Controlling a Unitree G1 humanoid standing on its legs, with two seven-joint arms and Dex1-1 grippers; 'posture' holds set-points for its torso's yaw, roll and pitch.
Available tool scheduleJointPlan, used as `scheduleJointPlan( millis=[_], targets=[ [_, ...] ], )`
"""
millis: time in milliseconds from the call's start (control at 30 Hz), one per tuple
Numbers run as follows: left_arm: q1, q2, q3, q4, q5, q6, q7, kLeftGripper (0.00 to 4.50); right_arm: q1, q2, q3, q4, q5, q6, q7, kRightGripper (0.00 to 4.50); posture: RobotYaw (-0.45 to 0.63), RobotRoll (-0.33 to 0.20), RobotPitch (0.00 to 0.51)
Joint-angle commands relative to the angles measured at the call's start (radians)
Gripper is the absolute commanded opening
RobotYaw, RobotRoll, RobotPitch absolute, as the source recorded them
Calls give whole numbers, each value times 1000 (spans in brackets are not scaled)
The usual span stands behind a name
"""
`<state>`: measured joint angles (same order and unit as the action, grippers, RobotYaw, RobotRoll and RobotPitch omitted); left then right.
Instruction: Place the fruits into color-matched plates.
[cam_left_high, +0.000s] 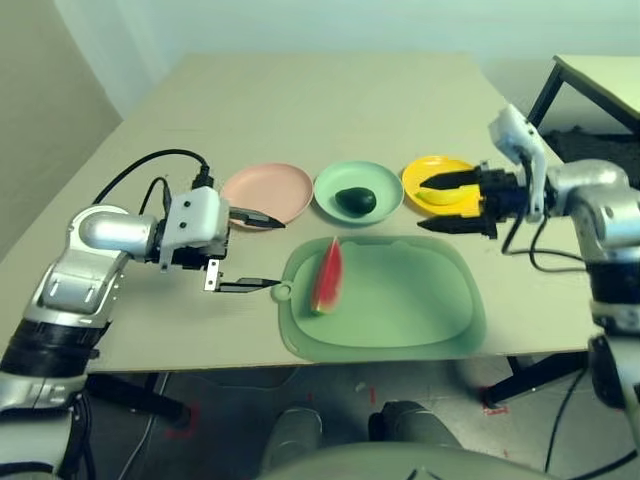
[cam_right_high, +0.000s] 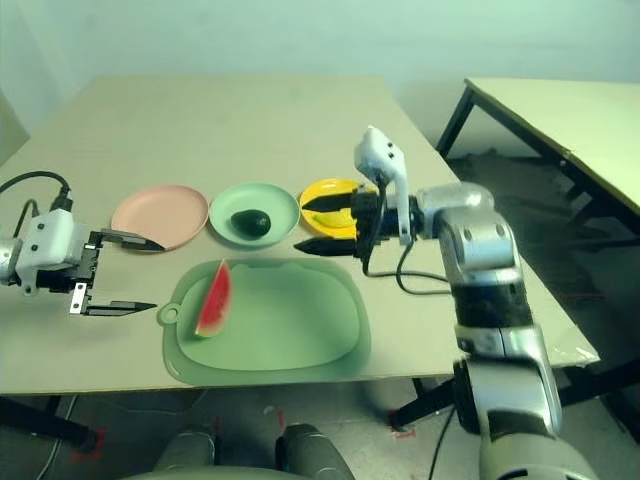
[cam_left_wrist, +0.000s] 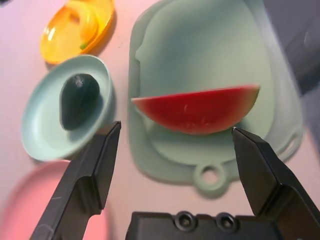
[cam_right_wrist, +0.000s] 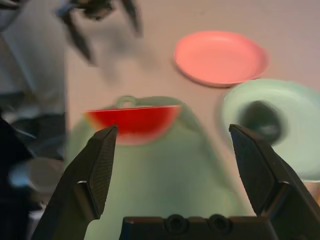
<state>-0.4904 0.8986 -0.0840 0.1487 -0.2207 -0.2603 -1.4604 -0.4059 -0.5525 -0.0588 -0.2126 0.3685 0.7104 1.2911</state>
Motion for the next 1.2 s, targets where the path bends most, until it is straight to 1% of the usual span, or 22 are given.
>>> scheduleJointPlan(
  millis=[33,133,233,333,433,567,733,933,1067,1200],
  targets=[
    [-87,-49,-65,137,65,-197,-45,4500,111,35,-22,-23,41,-109,-50,4475,4,0,13],
    [-170,-104,-123,244,94,-354,-92,4500,215,47,-3,52,13,-354,3,4475,2,0,9],
    [-251,-157,-174,364,128,-494,-116,4500,259,78,8,165,16,-558,49,4475,2,0,6],
    [-301,-196,-215,443,138,-585,-135,4500,270,102,15,250,37,-676,91,4475,0,0,5],
    [-336,-233,-263,492,151,-660,-151,4500,276,108,33,318,34,-747,122,4475,1,0,6],
    [-365,-250,-338,522,157,-712,-154,4500,257,116,40,365,36,-777,101,4475,4,0,6],
    [-390,-252,-421,555,153,-743,-154,4500,240,115,45,370,39,-786,80,4475,-23,0,5],
    [-388,-305,-434,639,197,-725,-137,4500,243,108,42,358,41,-778,50,4475,-43,0,4],
    [-362,-326,-445,638,203,-687,-149,4500,259,102,38,343,48,-770,33,4475,-44,0,7],
    [-358,-339,-455,640,227,-664,-145,4500,278,97,46,317,52,-757,21,4475,-45,0,8]
  ],
)
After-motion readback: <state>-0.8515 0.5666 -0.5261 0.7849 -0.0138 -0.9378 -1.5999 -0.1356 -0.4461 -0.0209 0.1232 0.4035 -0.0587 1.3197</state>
